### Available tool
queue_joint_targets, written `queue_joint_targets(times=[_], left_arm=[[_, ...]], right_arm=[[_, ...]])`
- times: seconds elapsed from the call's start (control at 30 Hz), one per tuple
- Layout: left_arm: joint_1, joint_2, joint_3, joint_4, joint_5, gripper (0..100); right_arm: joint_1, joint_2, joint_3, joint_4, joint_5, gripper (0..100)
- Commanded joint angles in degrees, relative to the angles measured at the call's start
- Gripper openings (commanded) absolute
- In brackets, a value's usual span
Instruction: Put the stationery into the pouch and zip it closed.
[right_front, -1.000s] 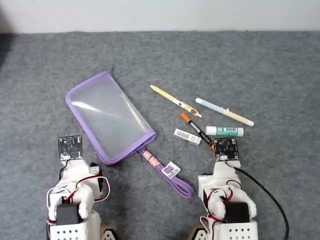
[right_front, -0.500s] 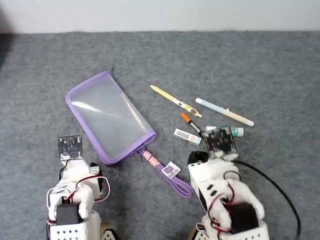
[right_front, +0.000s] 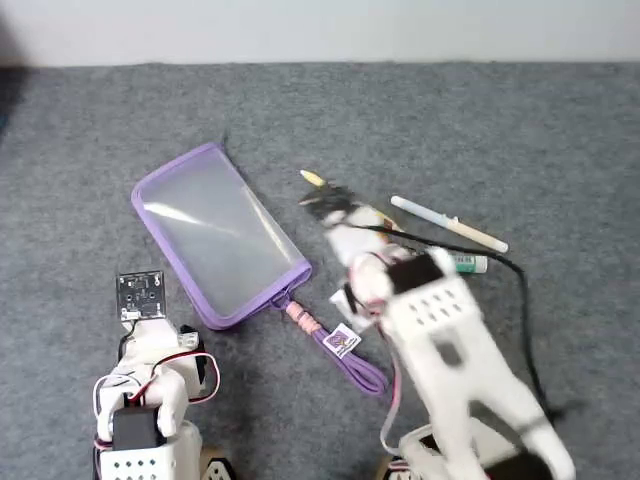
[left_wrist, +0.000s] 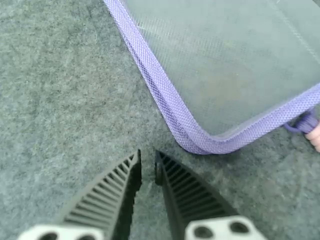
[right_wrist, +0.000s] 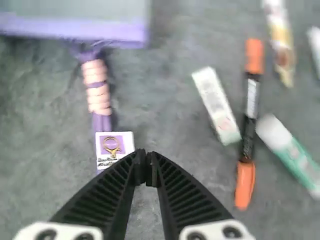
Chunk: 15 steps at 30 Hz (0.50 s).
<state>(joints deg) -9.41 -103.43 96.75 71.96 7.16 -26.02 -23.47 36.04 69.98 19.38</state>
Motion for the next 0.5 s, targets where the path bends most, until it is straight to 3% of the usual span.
queue_joint_targets(times=[0.0, 0.1, 0.3, 0.47], left_arm=[[-0.09, -0.79, -0.31, 0.09, 0.53, 5], [-0.09, -0.79, -0.31, 0.09, 0.53, 5], [-0.09, -0.79, -0.31, 0.09, 0.53, 5], [-0.09, -0.79, -0.31, 0.09, 0.53, 5]], right_arm=[[-4.00, 8.84, -7.65, -0.66, 2.90, 1.2], [-7.34, 15.78, -11.25, -0.66, 2.90, 3.9], [-10.68, 26.68, -18.11, -0.66, 2.90, 19.0], [-12.44, 32.31, -24.35, -0.57, 2.90, 18.8]])
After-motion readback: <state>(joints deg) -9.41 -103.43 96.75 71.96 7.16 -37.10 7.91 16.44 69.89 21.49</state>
